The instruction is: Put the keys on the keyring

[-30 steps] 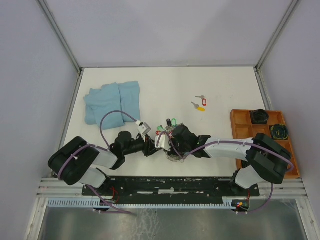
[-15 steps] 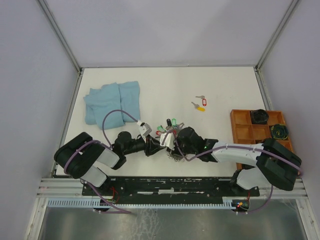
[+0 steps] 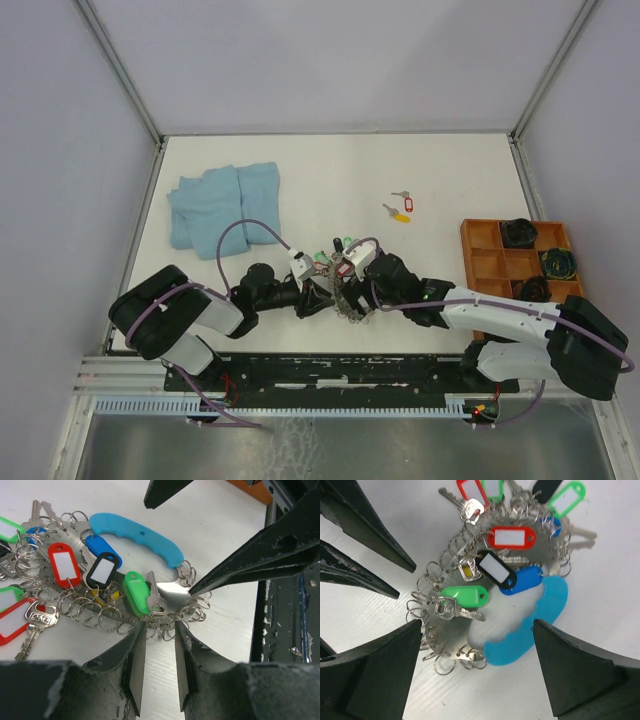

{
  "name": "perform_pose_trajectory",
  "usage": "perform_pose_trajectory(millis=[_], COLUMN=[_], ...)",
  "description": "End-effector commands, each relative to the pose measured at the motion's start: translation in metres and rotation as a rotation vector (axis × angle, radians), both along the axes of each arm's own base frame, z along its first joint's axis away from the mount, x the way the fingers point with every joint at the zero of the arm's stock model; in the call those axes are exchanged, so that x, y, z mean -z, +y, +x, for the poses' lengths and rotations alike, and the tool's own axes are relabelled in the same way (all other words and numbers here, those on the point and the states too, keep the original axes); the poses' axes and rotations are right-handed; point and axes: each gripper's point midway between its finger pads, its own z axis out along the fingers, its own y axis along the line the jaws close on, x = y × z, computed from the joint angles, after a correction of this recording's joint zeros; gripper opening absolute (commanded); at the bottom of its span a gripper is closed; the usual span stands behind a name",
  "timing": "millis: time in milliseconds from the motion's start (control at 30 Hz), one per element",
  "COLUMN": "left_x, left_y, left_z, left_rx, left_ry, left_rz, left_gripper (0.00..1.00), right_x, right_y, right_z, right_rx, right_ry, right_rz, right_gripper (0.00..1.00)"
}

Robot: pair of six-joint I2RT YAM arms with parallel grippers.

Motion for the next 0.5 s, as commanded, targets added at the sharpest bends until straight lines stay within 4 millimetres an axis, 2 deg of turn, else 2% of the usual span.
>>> perform_pose_trajectory(millis=[0, 33, 133, 200, 367, 467], left_x=[-0.007, -0.005, -0.001, 0.002, 0.004, 0.007], left_y=[-0.004, -0.004, -0.006, -0.007, -0.008, -0.009], left_z=[0.014, 0.015, 0.016, 0.016, 0.014, 0.015], left_rx=[-0.004, -0.005, 0.001, 0.010, 0.045, 0.059], left_ry=[-0.092, -0.087, -0.073, -0.069, -0.093, -0.092], left_rz=[0.032, 0.039, 0.054, 0.065, 0.088, 0.107], left_gripper=[0.35, 0.35, 0.32, 0.30, 0.26, 0.24], right_x=[-0.007, -0.005, 0.001, 0.002, 0.010, 0.021], right_y=[-0.001, 0.000, 0.002, 0.010, 0.013, 0.015], right_z=[0.009, 0.010, 0.015, 0.016, 0.021, 0.023], right_rx=[0.169, 0.180, 0.235, 0.235, 0.266, 0.271], right_ry=[0.104, 0.126, 0.184, 0.214, 0.252, 0.290], right_rz=[0.038, 0.035, 0.052, 0.090, 0.121, 0.121], right_gripper=[1.00, 0.97, 0.76, 0.68, 0.57, 0.57])
